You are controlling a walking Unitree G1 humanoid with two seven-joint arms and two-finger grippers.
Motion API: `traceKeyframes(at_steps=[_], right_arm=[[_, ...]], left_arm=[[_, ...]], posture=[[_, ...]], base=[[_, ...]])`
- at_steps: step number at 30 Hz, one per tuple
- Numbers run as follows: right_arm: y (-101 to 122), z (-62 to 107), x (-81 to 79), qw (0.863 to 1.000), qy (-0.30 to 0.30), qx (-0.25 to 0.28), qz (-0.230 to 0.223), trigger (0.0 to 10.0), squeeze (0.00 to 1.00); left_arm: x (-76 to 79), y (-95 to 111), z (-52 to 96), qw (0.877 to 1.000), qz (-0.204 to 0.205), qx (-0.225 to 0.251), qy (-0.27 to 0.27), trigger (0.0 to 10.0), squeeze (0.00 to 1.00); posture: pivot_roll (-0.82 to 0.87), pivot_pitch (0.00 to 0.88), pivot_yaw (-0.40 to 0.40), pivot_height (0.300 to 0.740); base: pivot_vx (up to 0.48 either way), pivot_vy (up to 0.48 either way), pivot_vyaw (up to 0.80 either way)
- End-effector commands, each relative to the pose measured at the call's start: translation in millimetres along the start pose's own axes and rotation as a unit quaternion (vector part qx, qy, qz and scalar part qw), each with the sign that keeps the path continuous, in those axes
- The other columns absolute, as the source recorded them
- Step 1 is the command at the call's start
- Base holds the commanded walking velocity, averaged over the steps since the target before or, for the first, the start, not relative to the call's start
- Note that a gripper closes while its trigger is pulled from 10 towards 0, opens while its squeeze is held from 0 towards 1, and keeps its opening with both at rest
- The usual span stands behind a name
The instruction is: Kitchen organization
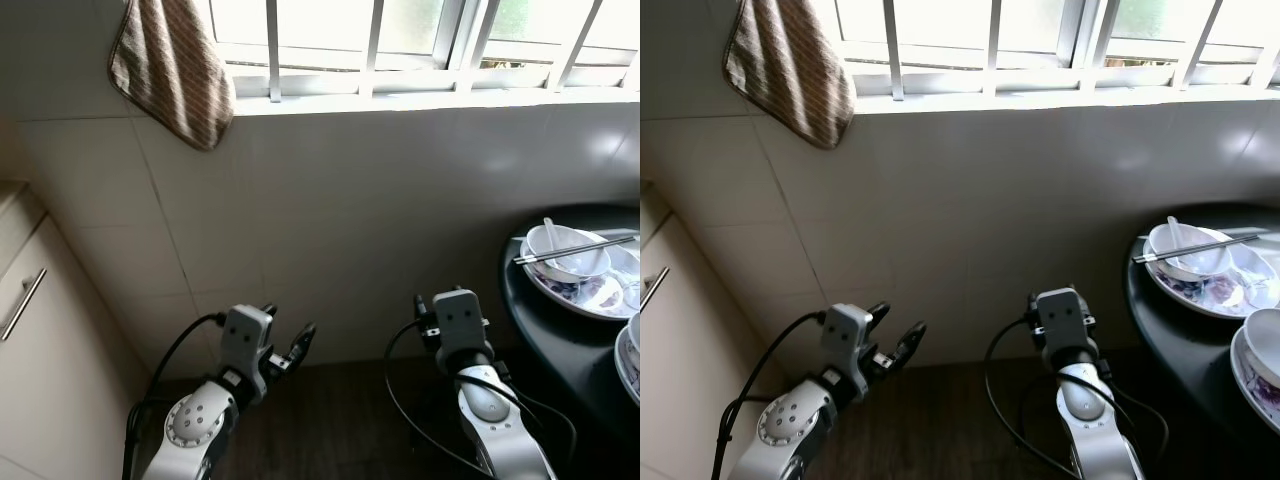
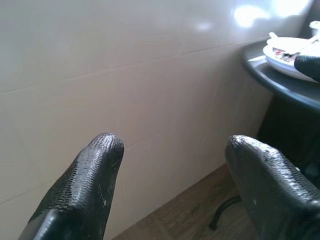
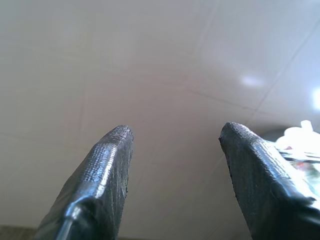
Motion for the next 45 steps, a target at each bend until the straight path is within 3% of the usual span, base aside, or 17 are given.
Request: traceKeyframes(at_steps=[1,6,19,27,36,40,45], right_arm=[[5.1,1.8,10.9,0.999,-0.015,0.019,0.033,10.0,0.00],[5.9,1.8,11.9,0.999,-0.019,0.021,0.033,10.0,0.00],[-1.1,0.7,14.1,0.999,-0.025,0.005,0.029,10.0,0.00],[-9.7,-1.2,4.8,1.000,0.013,-0.016,0.018,10.0,0.00],[-12.9,-7.9,11.2,0.999,0.026,-0.028,0.028,10.0,0.00],[-24.5,-8.4,8.3,0.997,0.046,-0.062,0.025,10.0,0.00],[-28.9,-13.2,15.9,0.995,0.058,-0.080,0.027,10.0,0.00]], left_arm=[[9.3,2.7,-3.9,1.000,0.001,0.006,-0.013,10.0,0.00],[9.7,3.6,-5.0,1.000,0.001,0.008,-0.014,10.0,0.00],[5.0,4.4,-5.6,1.000,0.008,0.009,-0.005,10.0,0.00],[4.2,3.5,-7.4,1.000,0.010,0.006,-0.002,10.0,0.00],[2.8,2.7,-8.8,1.000,0.011,0.003,0.000,10.0,0.00],[1.0,2.5,-9.5,1.000,0.012,0.003,0.003,10.0,0.00],[0.4,2.3,-9.9,1.000,0.013,0.002,0.005,10.0,0.00]], posture=[[-0.01,0.000,0.004,0.740],[-0.01,0.000,0.000,0.740],[-0.01,0.000,-0.004,0.740],[-0.01,0.000,-0.004,0.740],[-0.01,0.000,-0.007,0.740],[-0.01,0.000,-0.010,0.740],[-0.01,0.000,-0.010,0.740]], base=[[0.000,-0.371,-0.80],[0.000,-0.347,-0.75],[0.000,0.000,-0.08],[0.000,0.000,0.00],[0.000,0.000,0.00],[0.000,0.000,0.00],[0.000,0.000,0.00]])
Point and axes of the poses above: a point about 5 cm out from each wrist's last joint towards the gripper, its own z axis pointing back from the gripper into the wrist, its own y axis along the axis of the wrist's last joint, x = y × z, the point moved 6 cm from there along -z, pointing out of the wrist towards the gripper, and after that the axes turned 6 degrees about z, right-handed, at the moved point
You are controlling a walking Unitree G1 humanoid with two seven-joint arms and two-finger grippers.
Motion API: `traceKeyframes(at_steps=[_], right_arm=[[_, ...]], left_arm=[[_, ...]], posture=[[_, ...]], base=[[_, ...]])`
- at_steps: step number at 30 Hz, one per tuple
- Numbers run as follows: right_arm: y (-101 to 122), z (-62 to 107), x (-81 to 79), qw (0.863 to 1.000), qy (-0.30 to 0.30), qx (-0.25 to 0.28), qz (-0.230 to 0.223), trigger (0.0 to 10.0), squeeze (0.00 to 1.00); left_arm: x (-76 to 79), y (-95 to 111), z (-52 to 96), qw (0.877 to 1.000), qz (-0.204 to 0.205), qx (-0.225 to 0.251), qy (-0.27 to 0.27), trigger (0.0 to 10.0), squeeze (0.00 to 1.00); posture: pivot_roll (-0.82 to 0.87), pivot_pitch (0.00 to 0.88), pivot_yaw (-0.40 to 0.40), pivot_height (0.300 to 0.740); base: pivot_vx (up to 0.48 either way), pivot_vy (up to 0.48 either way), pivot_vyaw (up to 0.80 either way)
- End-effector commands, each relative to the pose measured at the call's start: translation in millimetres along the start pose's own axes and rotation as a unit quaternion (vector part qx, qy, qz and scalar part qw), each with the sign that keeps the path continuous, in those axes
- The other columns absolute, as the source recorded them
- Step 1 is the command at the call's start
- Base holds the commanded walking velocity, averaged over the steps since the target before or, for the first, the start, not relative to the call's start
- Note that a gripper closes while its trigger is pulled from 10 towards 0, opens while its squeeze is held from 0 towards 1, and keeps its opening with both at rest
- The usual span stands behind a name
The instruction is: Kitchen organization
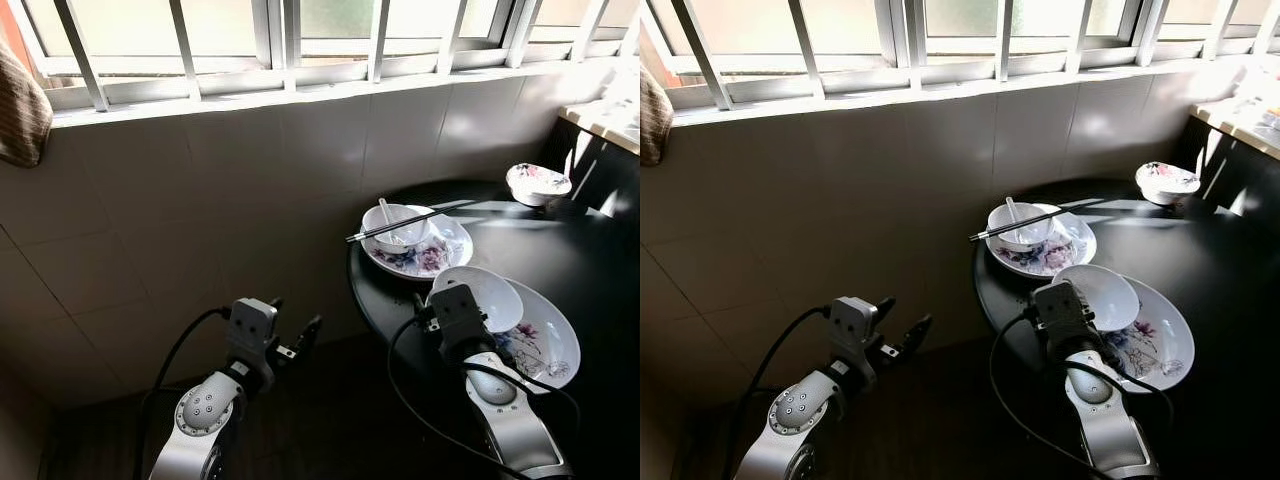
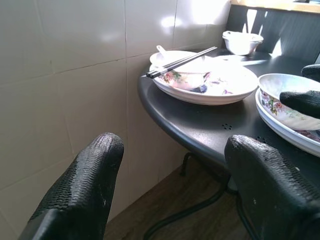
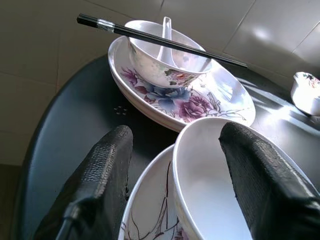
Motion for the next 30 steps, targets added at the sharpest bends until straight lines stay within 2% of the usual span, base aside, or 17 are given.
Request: traceKeyframes(at_steps=[1,6,8,10,15,19,26,30], right_arm=[[-3.8,-3.0,4.4,1.000,0.008,-0.013,-0.005,10.0,0.00],[-7.2,-6.9,21.1,0.999,0.004,-0.035,-0.013,10.0,0.00],[-10.1,-6.9,21.8,0.999,0.010,-0.048,-0.018,10.0,0.00],[-18.3,-5.9,20.4,0.995,0.033,-0.083,-0.031,10.0,0.00],[-14.0,-9.2,42.2,0.993,0.022,-0.105,-0.044,10.0,0.00],[-13.0,-8.6,39.6,0.990,0.041,-0.118,-0.058,10.0,0.00],[-20.9,-6.4,42.9,0.988,0.056,-0.141,-0.041,10.0,0.00],[-24.9,-3.3,35.7,0.984,0.087,-0.151,-0.029,10.0,0.00]], left_arm=[[-4.1,-0.7,-0.5,1.000,0.000,-0.005,0.006,10.0,0.00],[-4.3,-1.1,-1.2,1.000,0.001,-0.005,0.006,10.0,0.00],[-4.4,-1.3,-1.3,1.000,0.001,-0.006,0.006,10.0,0.00],[-4.7,-1.9,-1.7,1.000,0.001,-0.007,0.006,10.0,0.00],[-5.2,-2.6,-2.4,1.000,0.001,-0.009,0.006,10.0,0.00],[-5.6,-3.0,-2.7,1.000,0.001,-0.010,0.006,10.0,0.00],[-6.1,-3.3,-3.7,1.000,0.003,-0.010,0.008,10.0,0.00],[-6.7,-5.0,-4.2,1.000,0.004,-0.013,0.010,10.0,0.00]], posture=[[-0.01,0.000,-0.010,0.740],[-0.02,0.000,-0.008,0.740],[-0.02,0.000,-0.007,0.740],[-0.02,0.000,-0.007,0.740],[-0.02,0.000,-0.005,0.740],[-0.02,0.000,-0.005,0.740],[-0.02,0.000,-0.008,0.740],[-0.03,0.000,-0.009,0.740]], base=[[0.000,0.000,0.00],[0.000,0.000,0.00],[0.000,0.000,0.00],[0.000,0.000,0.00],[0.000,0.000,0.00],[0.000,0.000,0.00],[0.000,0.000,0.00],[0.000,0.000,0.00]])
Point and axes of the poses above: a point about 5 cm out from each wrist's last joint towards the gripper, its own z axis pointing back from the gripper into the wrist, its own y axis along the axis of the wrist's last joint, x = y × z, the point moved 6 cm from there along -z, pointing out of the wrist towards the gripper, and after that the axes turned 6 degrees about z, right-handed, at the moved point
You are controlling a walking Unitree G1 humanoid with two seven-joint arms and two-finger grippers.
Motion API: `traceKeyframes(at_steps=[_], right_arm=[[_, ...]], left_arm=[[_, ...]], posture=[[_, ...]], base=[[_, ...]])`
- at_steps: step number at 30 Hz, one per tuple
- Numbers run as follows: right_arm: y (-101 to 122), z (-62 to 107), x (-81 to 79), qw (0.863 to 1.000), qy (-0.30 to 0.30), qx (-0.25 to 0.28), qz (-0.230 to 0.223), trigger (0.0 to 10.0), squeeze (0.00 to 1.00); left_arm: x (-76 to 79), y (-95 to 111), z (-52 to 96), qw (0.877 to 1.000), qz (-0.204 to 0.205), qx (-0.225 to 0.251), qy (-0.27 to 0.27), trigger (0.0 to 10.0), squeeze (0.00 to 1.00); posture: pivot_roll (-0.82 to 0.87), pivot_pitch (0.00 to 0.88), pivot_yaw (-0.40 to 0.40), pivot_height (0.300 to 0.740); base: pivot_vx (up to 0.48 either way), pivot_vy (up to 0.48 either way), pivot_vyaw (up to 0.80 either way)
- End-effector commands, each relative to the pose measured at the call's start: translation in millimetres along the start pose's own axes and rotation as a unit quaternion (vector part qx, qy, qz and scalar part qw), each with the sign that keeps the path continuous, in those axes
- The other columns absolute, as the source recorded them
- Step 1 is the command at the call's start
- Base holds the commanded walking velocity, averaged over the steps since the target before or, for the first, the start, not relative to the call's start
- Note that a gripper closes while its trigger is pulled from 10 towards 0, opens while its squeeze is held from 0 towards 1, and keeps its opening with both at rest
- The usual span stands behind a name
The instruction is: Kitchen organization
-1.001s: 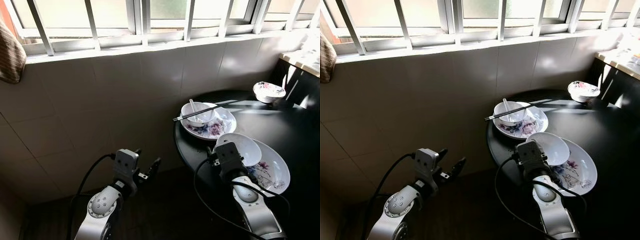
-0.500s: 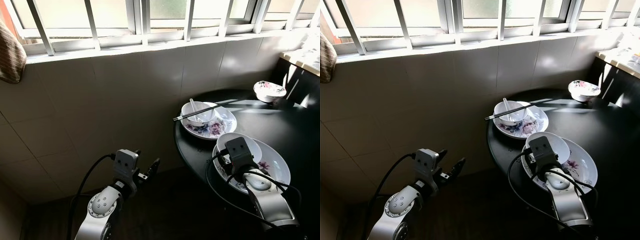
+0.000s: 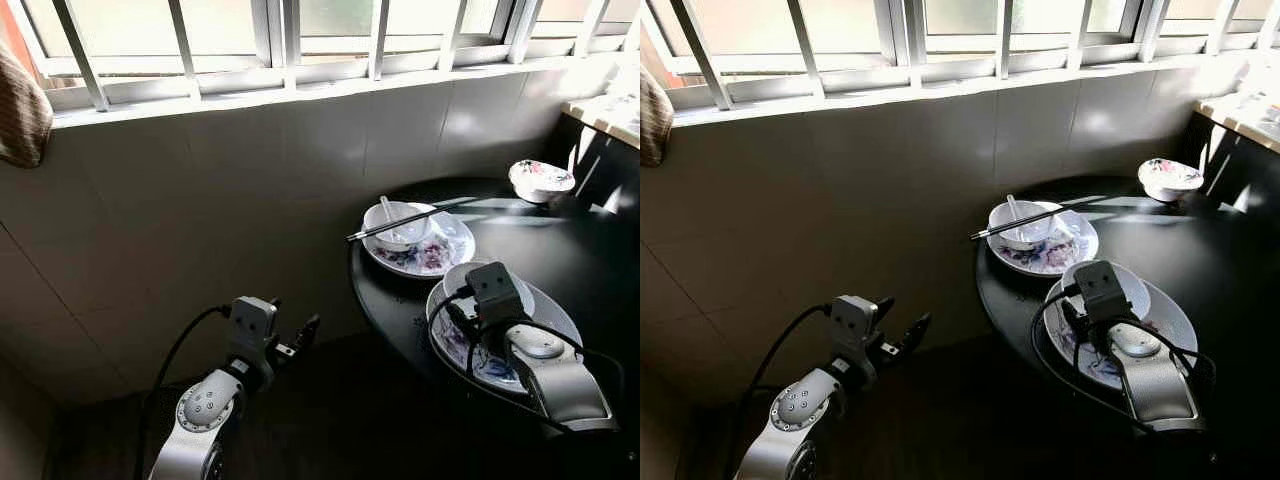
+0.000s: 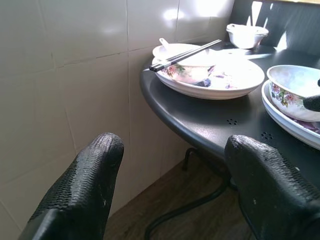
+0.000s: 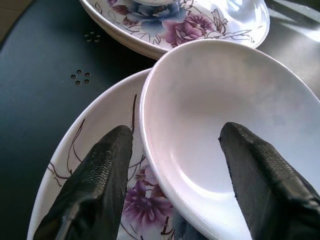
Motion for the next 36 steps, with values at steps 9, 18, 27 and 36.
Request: traceKeyframes(at_steps=[9,18,27,36], right_arm=[[-8.7,3.3,-1.8,0.999,0.037,-0.023,0.031,4.5,0.00],[-13.5,4.4,5.3,0.996,0.030,-0.033,0.082,0.0,0.00],[-19.9,6.4,-3.8,0.991,0.043,-0.036,0.124,0.0,0.00],[-0.8,6.0,5.6,0.989,-0.013,0.009,0.149,0.0,0.00]], left_arm=[[-5.0,-3.7,-2.7,1.000,0.008,-0.009,0.012,10.0,0.00],[-6.8,-6.0,-3.0,1.000,0.011,-0.013,0.020,10.0,0.00],[-8.9,-9.6,-3.0,0.999,0.010,-0.021,0.025,10.0,0.00],[-10.8,-10.9,-2.8,0.999,0.012,-0.024,0.030,10.0,0.00]], posture=[[-0.03,0.000,-0.016,0.740],[-0.03,0.000,-0.018,0.740],[-0.03,0.000,-0.016,0.740],[-0.03,0.000,-0.019,0.740]], base=[[0.000,0.000,0.00],[0.000,0.000,0.00],[0.000,0.000,0.00],[0.000,0.000,0.00]])
Point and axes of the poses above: a point about 5 cm out from each wrist's last joint towards the gripper, its own z axis pointing back from the gripper into the wrist, its own y axis along the axis of the wrist's last joint, x = y × z, the point moved 6 cm from there along -z, pointing out of the wrist towards the gripper, and after that the axes turned 6 degrees about z, right-handed, at the moved point
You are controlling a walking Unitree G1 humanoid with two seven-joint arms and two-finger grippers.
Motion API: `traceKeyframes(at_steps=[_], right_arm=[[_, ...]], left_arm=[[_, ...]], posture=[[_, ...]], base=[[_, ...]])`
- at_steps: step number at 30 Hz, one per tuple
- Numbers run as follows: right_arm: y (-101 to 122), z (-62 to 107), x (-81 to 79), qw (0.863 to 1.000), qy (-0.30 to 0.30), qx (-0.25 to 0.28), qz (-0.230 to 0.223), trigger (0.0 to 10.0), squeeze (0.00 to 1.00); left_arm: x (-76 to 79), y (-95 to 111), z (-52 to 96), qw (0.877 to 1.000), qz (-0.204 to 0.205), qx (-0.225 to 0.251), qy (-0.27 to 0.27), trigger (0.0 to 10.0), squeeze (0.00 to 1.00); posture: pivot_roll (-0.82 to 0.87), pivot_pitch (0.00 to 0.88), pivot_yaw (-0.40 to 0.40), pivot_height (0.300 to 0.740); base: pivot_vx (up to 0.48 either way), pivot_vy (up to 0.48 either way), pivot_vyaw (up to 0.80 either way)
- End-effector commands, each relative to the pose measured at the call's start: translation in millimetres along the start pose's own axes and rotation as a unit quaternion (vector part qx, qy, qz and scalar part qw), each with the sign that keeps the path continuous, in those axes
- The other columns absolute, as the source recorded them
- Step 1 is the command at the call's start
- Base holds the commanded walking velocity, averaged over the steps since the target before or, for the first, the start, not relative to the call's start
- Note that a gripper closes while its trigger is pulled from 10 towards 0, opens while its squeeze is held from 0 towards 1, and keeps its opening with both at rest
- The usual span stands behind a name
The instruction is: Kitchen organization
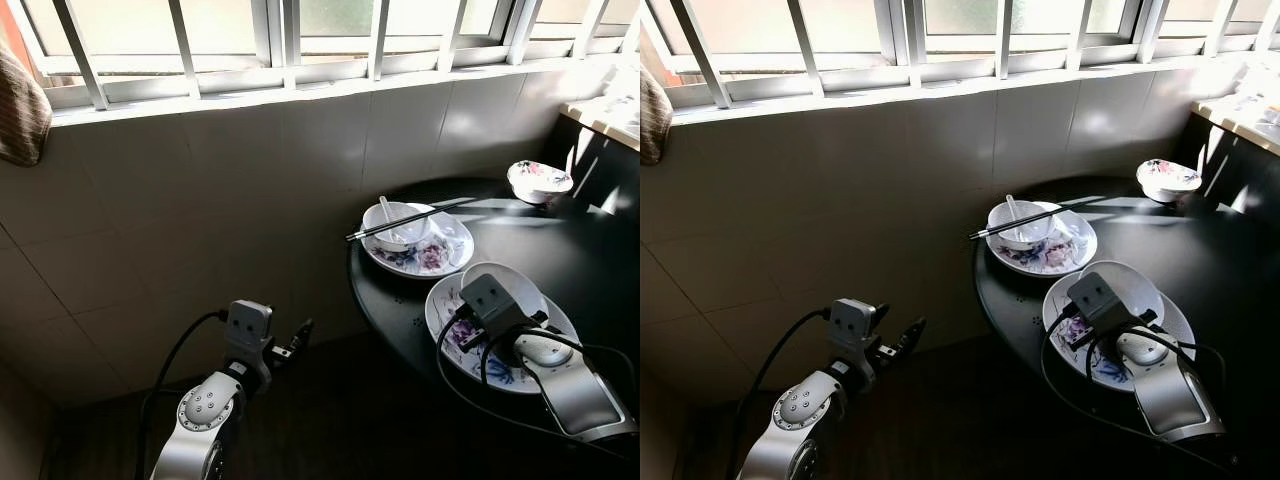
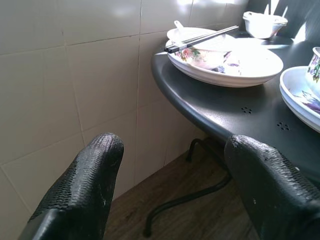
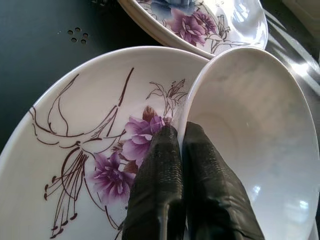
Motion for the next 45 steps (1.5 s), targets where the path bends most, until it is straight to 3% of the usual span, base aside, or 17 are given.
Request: traceKeyframes(at_steps=[1,2,4,9,14,16,23,26,37,45], right_arm=[[10.0,0.8,5.9,0.999,-0.027,0.021,0.004,0.0,0.00],[10.0,0.8,5.9,0.999,-0.027,0.021,0.004,0.0,0.00],[25.5,4.1,25.5,0.992,-0.108,0.057,0.034,0.0,0.00],[45.5,12.6,35.4,0.979,-0.171,0.105,0.042,0.0,0.00],[58.1,18.3,35.9,0.970,-0.194,0.140,0.043,0.0,0.00],[75.4,23.6,29.4,0.962,-0.190,0.187,0.051,0.0,0.00],[101.6,31.5,18.5,0.948,-0.176,0.257,0.055,0.0,0.00],[113.7,34.9,2.4,0.942,-0.150,0.294,0.066,0.0,0.00],[124.0,41.5,-23.2,0.932,-0.105,0.338,0.081,0.0,0.00],[121.8,39.5,-23.9,0.933,-0.103,0.337,0.076,0.0,0.00]], left_arm=[[-1.1,0.4,-1.4,1.000,-0.004,-0.003,0.003,10.0,0.00],[-1.1,0.4,-1.4,1.000,-0.004,-0.003,0.003,10.0,0.00],[-1.1,0.8,-1.4,1.000,-0.003,-0.001,0.003,10.0,0.00],[-2.1,1.8,-1.4,1.000,-0.002,0.001,0.004,10.0,0.00],[-2.2,2.4,-1.5,1.000,-0.002,0.003,0.004,10.0,0.00],[-3.9,6.7,-2.0,1.000,-0.001,0.013,0.010,10.0,0.00],[-16.4,22.7,-2.6,0.998,-0.011,0.050,0.044,10.0,0.00],[-23.4,30.7,-0.8,0.996,-0.009,0.069,0.057,10.0,0.00],[-33.2,42.2,2.4,0.992,-0.004,0.100,0.079,10.0,0.00],[-33.1,43.6,0.6,0.992,0.010,0.099,0.076,10.0,0.00]], posture=[[-0.03,0.000,-0.019,0.740],[-0.03,0.000,-0.019,0.740],[-0.03,0.000,-0.019,0.740],[-0.03,0.000,-0.017,0.740],[-0.03,0.000,-0.017,0.740],[-0.03,0.000,-0.017,0.740],[-0.02,0.000,-0.017,0.740],[-0.02,0.000,-0.018,0.740],[-0.02,0.000,-0.019,0.740],[-0.02,0.000,-0.020,0.740]], base=[[0.000,0.000,0.00],[0.000,0.000,0.00],[0.000,0.000,0.00],[0.000,0.000,0.00],[0.000,0.000,0.00],[0.000,0.000,0.80],[0.000,0.000,0.80],[0.000,0.000,0.80],[0.000,0.000,0.80],[0.000,0.000,0.80]])
Point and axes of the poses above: a point about 5 cm out from each wrist's last joint towards the gripper, its own z axis pointing back from the gripper into the wrist, its own y axis along the axis of the wrist's last joint, x = y × z, the point moved 6 cm from there along -z, pointing out of the wrist towards the gripper, and after that the axes turned 6 degrees about z, right-handed, at the moved point
